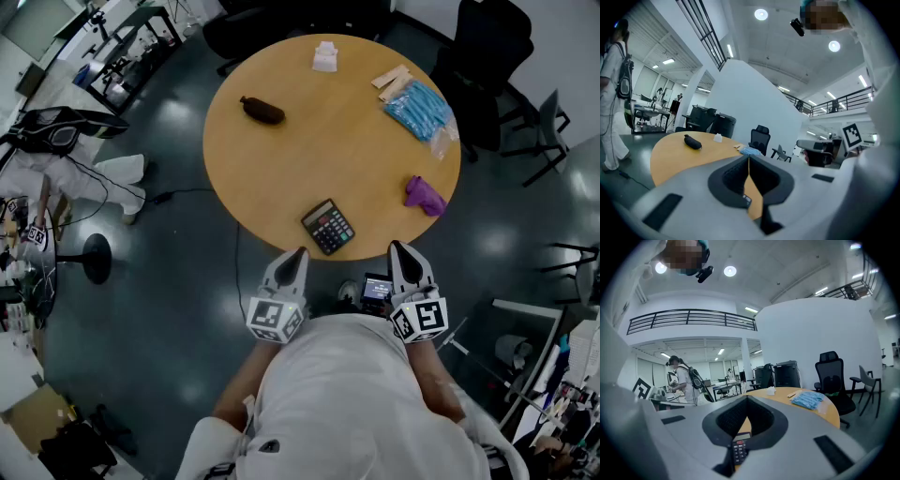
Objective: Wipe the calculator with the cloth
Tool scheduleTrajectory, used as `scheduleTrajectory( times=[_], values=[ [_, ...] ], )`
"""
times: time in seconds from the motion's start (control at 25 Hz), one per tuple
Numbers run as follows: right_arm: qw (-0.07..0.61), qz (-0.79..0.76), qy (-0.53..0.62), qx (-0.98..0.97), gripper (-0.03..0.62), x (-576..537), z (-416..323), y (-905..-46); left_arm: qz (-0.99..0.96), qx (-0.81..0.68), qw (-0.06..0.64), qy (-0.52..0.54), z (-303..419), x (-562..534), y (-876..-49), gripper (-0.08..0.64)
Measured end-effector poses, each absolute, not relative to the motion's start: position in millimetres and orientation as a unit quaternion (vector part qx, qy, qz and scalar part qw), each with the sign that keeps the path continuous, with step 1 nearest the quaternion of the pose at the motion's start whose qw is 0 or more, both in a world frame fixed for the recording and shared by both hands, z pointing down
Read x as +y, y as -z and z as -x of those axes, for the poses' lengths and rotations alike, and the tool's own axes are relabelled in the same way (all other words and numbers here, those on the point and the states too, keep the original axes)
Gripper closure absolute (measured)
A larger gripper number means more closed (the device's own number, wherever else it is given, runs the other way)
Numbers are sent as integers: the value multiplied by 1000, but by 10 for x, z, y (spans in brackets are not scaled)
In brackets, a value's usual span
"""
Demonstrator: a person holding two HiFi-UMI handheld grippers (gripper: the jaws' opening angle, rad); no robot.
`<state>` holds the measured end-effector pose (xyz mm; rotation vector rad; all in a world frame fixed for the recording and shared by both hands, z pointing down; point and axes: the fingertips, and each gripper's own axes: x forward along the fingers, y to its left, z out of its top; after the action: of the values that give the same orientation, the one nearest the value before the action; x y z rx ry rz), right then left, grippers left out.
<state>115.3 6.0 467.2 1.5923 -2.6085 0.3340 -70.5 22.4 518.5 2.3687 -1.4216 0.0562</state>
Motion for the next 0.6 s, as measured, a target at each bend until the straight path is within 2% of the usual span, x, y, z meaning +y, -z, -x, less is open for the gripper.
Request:
scheduleTrajectory(
  times=[0.4,0.6],
  values=[
    [38,-513,-110,-851,577,89,-1126,-4685,-839,-507,198,-20,740,248,-5228,549],
    [12,-509,-126,-852,577,71,-1147,-4680,-833,-511,213,-23,817,178,-5389,549]
  ],
)
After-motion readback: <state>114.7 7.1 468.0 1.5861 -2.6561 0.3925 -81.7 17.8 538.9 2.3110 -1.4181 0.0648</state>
